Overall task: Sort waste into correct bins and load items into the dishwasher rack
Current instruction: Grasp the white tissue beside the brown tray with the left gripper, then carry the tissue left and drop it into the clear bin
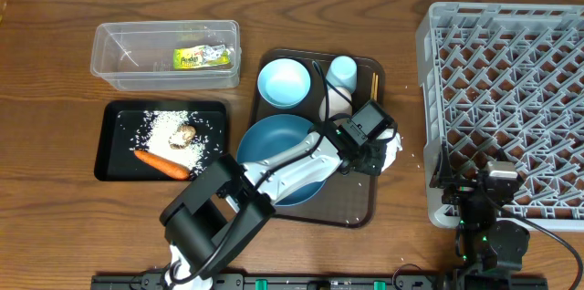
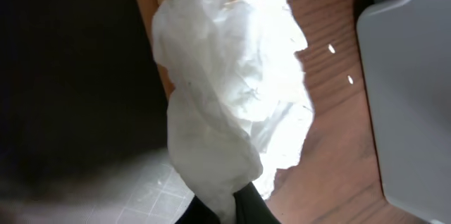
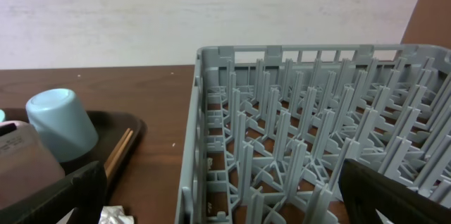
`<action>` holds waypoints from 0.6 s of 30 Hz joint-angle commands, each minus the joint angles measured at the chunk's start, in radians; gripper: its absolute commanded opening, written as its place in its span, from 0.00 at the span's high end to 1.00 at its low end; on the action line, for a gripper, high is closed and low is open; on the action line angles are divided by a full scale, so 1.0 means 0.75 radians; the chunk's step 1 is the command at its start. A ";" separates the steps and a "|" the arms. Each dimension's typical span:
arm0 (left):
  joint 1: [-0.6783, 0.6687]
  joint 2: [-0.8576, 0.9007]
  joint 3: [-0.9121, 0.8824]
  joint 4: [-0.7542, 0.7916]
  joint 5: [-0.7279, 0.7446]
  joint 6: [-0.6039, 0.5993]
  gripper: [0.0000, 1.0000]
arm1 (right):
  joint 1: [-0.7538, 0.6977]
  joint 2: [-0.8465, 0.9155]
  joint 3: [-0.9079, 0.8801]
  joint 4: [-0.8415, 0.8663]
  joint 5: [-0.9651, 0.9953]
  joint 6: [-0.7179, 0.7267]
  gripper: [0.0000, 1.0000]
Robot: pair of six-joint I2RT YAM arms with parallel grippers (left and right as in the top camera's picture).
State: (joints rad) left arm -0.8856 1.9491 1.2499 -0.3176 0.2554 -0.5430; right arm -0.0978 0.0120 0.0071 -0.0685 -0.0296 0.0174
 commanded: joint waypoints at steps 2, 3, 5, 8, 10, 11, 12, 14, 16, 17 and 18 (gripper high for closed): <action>-0.003 -0.061 0.010 -0.018 -0.004 0.008 0.94 | -0.009 -0.007 -0.003 -0.004 -0.002 -0.010 0.01; -0.003 -0.070 0.010 -0.021 -0.004 0.008 0.94 | -0.009 -0.007 -0.003 -0.004 -0.002 -0.010 0.01; -0.003 -0.094 0.010 -0.022 -0.004 0.009 0.94 | -0.009 -0.007 -0.003 -0.004 -0.002 -0.010 0.01; -0.003 -0.155 0.010 -0.022 -0.004 0.009 0.94 | -0.009 -0.007 -0.003 -0.004 -0.001 -0.010 0.01; -0.003 -0.206 0.010 -0.022 -0.004 0.009 0.94 | -0.009 -0.007 -0.003 -0.004 -0.002 -0.010 0.01; -0.003 -0.232 0.010 -0.022 -0.004 0.009 0.94 | -0.009 -0.007 -0.003 -0.004 -0.002 -0.010 0.01; -0.003 -0.268 0.010 -0.023 -0.004 0.009 0.94 | -0.009 -0.007 -0.003 -0.004 -0.001 -0.010 0.01; -0.003 -0.338 0.010 -0.023 -0.007 0.009 0.94 | -0.009 -0.007 -0.003 -0.004 -0.002 -0.010 0.01; -0.003 -0.406 0.010 -0.023 -0.033 0.014 0.94 | -0.009 -0.007 -0.003 -0.004 -0.002 -0.010 0.01; -0.002 -0.449 0.010 -0.027 -0.063 0.014 0.94 | -0.009 -0.007 -0.003 -0.004 -0.002 -0.010 0.01; 0.000 -0.485 0.010 -0.033 -0.100 0.014 0.94 | -0.009 -0.007 -0.003 -0.004 -0.002 -0.010 0.01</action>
State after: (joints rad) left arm -0.8856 1.6596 1.2499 -0.3344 0.2428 -0.5426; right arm -0.0978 0.0120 0.0071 -0.0685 -0.0296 0.0177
